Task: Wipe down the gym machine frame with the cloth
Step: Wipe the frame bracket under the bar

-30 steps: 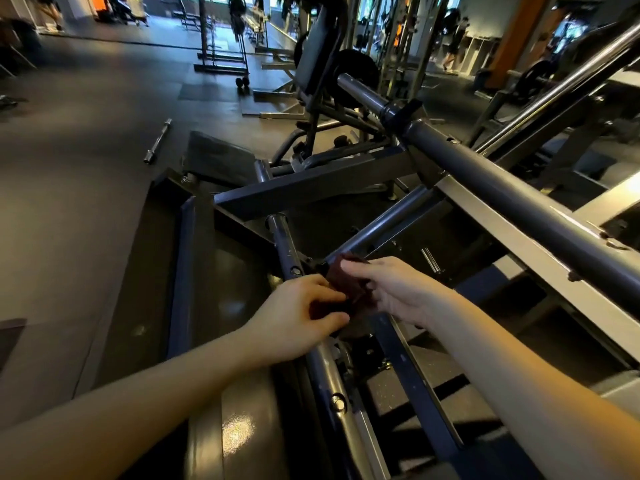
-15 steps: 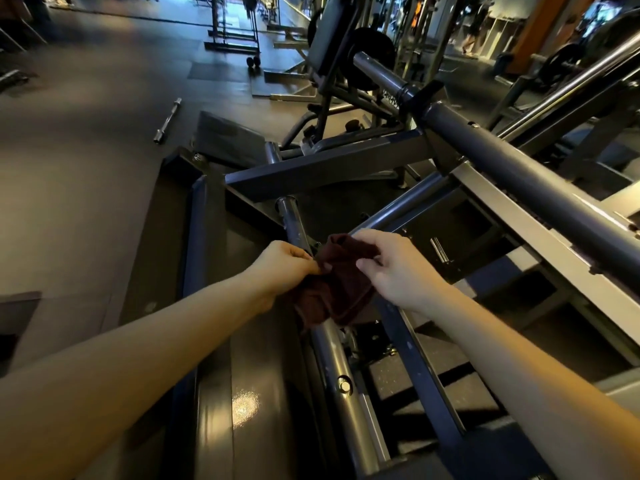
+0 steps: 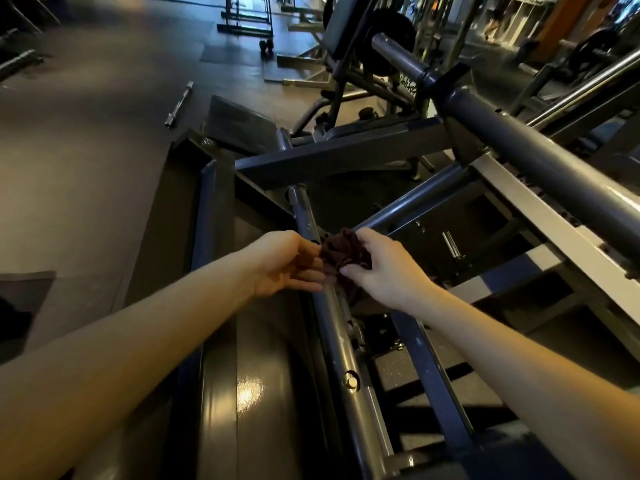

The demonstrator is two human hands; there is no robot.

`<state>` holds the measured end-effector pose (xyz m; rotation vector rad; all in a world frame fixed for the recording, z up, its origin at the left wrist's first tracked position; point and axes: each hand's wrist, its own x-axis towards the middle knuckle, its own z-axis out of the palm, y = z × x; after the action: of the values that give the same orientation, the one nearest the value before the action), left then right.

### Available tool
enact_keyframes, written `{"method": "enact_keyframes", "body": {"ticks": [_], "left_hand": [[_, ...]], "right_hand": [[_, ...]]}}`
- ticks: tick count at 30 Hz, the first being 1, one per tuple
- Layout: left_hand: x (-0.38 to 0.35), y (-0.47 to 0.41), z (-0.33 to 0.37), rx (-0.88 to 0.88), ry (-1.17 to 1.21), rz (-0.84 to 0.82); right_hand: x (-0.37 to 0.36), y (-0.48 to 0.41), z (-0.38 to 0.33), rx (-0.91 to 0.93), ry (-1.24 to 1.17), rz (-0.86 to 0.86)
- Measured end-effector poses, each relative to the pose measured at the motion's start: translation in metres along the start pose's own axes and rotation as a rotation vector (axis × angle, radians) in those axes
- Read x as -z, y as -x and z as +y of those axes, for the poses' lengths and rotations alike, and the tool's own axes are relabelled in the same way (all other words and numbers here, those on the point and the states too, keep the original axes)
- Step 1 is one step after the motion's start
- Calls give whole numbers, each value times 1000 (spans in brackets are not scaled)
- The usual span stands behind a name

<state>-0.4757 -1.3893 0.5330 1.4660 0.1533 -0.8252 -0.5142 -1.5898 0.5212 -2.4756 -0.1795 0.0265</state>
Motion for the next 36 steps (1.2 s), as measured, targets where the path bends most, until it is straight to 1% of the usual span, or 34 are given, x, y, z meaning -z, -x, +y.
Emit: {"method": "enact_keyframes", "body": {"ticks": [1,3,4,5,6,7,9,12,15,18,20,22,25,27,28,31,32,33,34,36], "left_hand": [[5,-5,-1,-29,-161,25],[18,-18,-8,-155,-585,164],[22,-26,-13,-234,-758,237],[23,-33,-18,-293,-851,286],[21,-42,-23,-320,-882,303],[17,-52,-29,-315,-882,305],[6,-78,-43,-240,-870,324],[-4,-112,-56,-102,-734,417],[-5,-132,-65,8,-604,482],[-11,-145,-76,40,-489,491],[-13,-153,-82,53,-473,501],[-11,-160,-83,57,-474,515],[-10,-166,-81,77,-467,511],[-10,-167,-83,71,-469,519],[-10,-168,-83,68,-467,523],[-11,-168,-85,65,-448,506],[-11,-168,-84,64,-443,505],[-11,-168,-85,63,-437,504],[-12,-168,-85,63,-432,502],[-12,-167,-83,68,-437,496]], "right_hand": [[0,-4,8,-13,1,-34],[-4,-14,29,-52,47,-102],[-8,-18,40,-73,70,-129],[-16,-22,52,-87,89,-153],[-26,-25,62,-90,105,-175],[-37,-27,72,-84,116,-203],[-61,-28,86,-69,117,-263],[-84,-23,103,15,130,-310],[-82,-7,110,125,137,-398],[-72,24,113,211,91,-537],[-70,37,115,278,111,-580],[-74,29,118,328,140,-542],[-81,-5,124,263,121,-378],[-83,-13,126,263,129,-318],[-82,-8,126,303,139,-347],[-72,34,123,474,171,-580],[-68,43,123,506,175,-641],[-66,44,124,522,172,-653],[-66,35,127,519,175,-629],[-75,3,131,461,149,-501]]}}
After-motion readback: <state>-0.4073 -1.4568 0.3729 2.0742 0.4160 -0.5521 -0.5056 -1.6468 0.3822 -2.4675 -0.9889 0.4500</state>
